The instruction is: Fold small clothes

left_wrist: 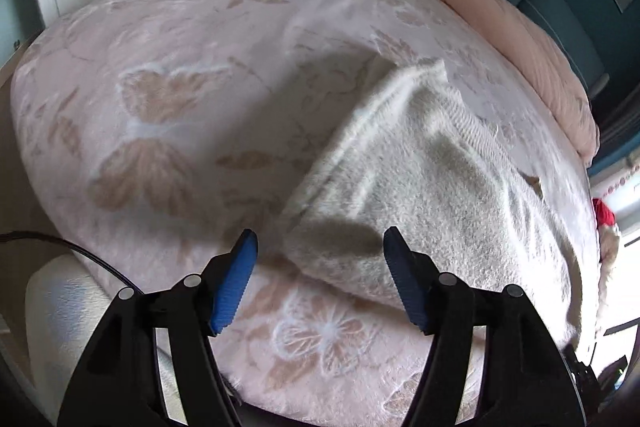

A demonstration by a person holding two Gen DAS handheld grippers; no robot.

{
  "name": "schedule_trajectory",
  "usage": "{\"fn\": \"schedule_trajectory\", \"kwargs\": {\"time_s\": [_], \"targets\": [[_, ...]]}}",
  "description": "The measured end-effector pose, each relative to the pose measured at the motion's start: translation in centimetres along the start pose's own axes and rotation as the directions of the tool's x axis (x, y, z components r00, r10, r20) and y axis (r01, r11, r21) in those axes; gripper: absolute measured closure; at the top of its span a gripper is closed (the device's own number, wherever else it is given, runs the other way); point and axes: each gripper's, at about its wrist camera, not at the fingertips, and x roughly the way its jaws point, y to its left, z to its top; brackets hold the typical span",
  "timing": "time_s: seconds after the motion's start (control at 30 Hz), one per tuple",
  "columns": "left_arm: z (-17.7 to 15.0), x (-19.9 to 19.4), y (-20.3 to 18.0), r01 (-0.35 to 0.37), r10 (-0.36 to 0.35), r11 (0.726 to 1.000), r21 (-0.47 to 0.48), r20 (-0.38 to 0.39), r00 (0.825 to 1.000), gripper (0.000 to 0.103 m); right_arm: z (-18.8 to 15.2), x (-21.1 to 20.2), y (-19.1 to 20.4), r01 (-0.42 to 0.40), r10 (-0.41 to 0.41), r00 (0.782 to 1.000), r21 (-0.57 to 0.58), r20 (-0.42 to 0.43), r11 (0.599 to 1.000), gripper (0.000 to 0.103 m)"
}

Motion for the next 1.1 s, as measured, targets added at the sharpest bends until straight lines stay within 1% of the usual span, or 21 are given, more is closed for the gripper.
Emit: {"fn": "schedule_trajectory", "kwargs": {"time_s": [0.07, 0.1, 0.17, 0.2, 0.27, 0.3, 0.4, 0.43, 0.47, 0.53, 0.6, 0.67, 0.7, 0.77, 0.8, 0.83, 0.87, 0.9, 0.97, 1.03, 1.1], "targets": [[-0.2, 0.2, 0.3, -0.012, 0.012, 1.000, -0.004, -0.009, 1.000, 0.040, 0.0, 0.0, -0.1, 0.027, -0.027, 1.000, -0.023, -0.006, 0.999, 0.086], [-0.3, 0.5, 0.5, -0.015, 0.014, 1.000, -0.016, -0.018, 1.000, 0.040, -0.2, 1.0, -0.6, 0.073, -0.074, 0.997, -0.038, -0.032, 0.997, 0.086], [-0.4, 0.6, 1.0, -0.005, 0.003, 0.999, -0.049, -0.027, 1.000, 0.040, -0.8, 2.7, -1.2, 0.132, -0.136, 0.987, -0.050, -0.087, 0.990, 0.084], [-0.5, 0.4, 1.3, 0.009, -0.011, 0.997, -0.078, -0.025, 1.000, 0.039, -0.9, 2.5, -1.2, 0.130, -0.133, 0.988, -0.040, -0.079, 0.991, 0.083], [-0.4, 0.0, 1.8, 0.029, -0.032, 0.993, -0.116, -0.020, 0.999, 0.035, -1.1, 1.0, -0.2, 0.140, -0.142, 0.990, -0.049, -0.024, 0.989, 0.081], [-0.3, -0.2, 2.1, 0.042, -0.045, 0.989, -0.139, -0.018, 0.999, 0.032, -1.1, -0.2, 1.1, 0.179, -0.177, 0.984, -0.088, 0.031, 0.980, 0.079], [-0.4, 0.1, 2.6, 0.065, -0.073, 0.977, -0.202, -0.035, 0.997, 0.030, -1.2, -2.6, 4.2, 0.217, -0.195, 0.972, -0.185, 0.131, 0.958, 0.079], [-0.4, 0.3, 2.6, 0.072, -0.083, 0.974, -0.213, -0.044, 0.996, 0.030, -1.2, -3.2, 5.3, 0.202, -0.172, 0.974, -0.214, 0.148, 0.956, 0.079], [-0.5, 0.6, 2.5, 0.071, -0.085, 0.972, -0.224, -0.054, 0.995, 0.029, -1.3, -3.5, 6.5, 0.163, -0.131, 0.981, -0.241, 0.144, 0.957, 0.079], [-0.8, 1.4, 2.2, 0.052, -0.071, 0.970, -0.236, -0.070, 0.995, 0.025, -1.4, -3.0, 8.7, 0.098, -0.070, 0.992, -0.292, 0.106, 0.951, 0.079], [-0.9, 1.7, 1.5, 0.029, -0.044, 0.974, -0.225, -0.062, 0.997, 0.023, -2.0, -1.4, 12.2, 0.023, -0.005, 0.999, -0.361, 0.051, 0.932, 0.079], [-0.8, 2.0, 1.1, 0.007, -0.022, 0.978, -0.210, -0.069, 0.997, 0.023, -2.8, 0.3, 15.0, -0.028, 0.036, 0.999, -0.409, 0.011, 0.912, 0.082], [-0.7, 2.1, 1.0, 0.000, -0.015, 0.979, -0.204, -0.074, 0.997, 0.024, -3.5, 2.0, 16.9, -0.064, 0.057, 0.998, -0.440, -0.028, 0.896, 0.082], [-0.6, 2.1, 1.0, 0.004, -0.021, 0.979, -0.205, -0.079, 0.997, 0.024, -4.2, 4.5, 18.8, -0.084, 0.055, 0.996, -0.466, -0.076, 0.881, 0.083], [-0.5, 2.1, 1.1, 0.010, -0.027, 0.980, -0.200, -0.083, 0.996, 0.024, -4.9, 6.8, 19.6, -0.091, 0.039, 0.992, -0.483, -0.117, 0.871, 0.083], [-0.5, 2.1, 1.3, 0.016, -0.034, 0.981, -0.195, -0.086, 0.996, 0.024, -5.6, 8.5, 19.9, -0.084, 0.010, 0.989, -0.498, -0.150, 0.863, 0.083], [-0.5, 2.1, 1.4, 0.023, -0.040, 0.982, -0.190, -0.091, 0.995, 0.024, -6.5, 11.0, 20.1, -0.065, -0.049, 0.979, -0.522, -0.200, 0.851, 0.082], [-0.5, 2.1, 1.4, 0.027, -0.045, 0.982, -0.186, -0.095, 0.994, 0.024, -7.0, 12.1, 20.0, -0.048, -0.082, 0.973, -0.536, -0.215, 0.843, 0.082], [-0.4, 2.2, 1.6, 0.041, -0.060, 0.982, -0.182, -0.103, 0.993, 0.024, -7.2, 11.9, 20.9, -0.033, -0.091, 0.975, -0.545, -0.201, 0.838, 0.082], [-0.4, 2.3, 1.7, 0.051, -0.072, 0.982, -0.182, -0.107, 0.992, 0.023, -6.4, 10.1, 22.3, -0.076, -0.027, 0.982, -0.529, -0.185, 0.845, 0.082], [-0.5, 2.1, 1.9, 0.060, -0.080, 0.981, -0.184, -0.107, 0.991, 0.023, -5.9, 9.2, 24.0, -0.080, -0.006, 0.988, -0.553, -0.152, 0.829, 0.082]]}}
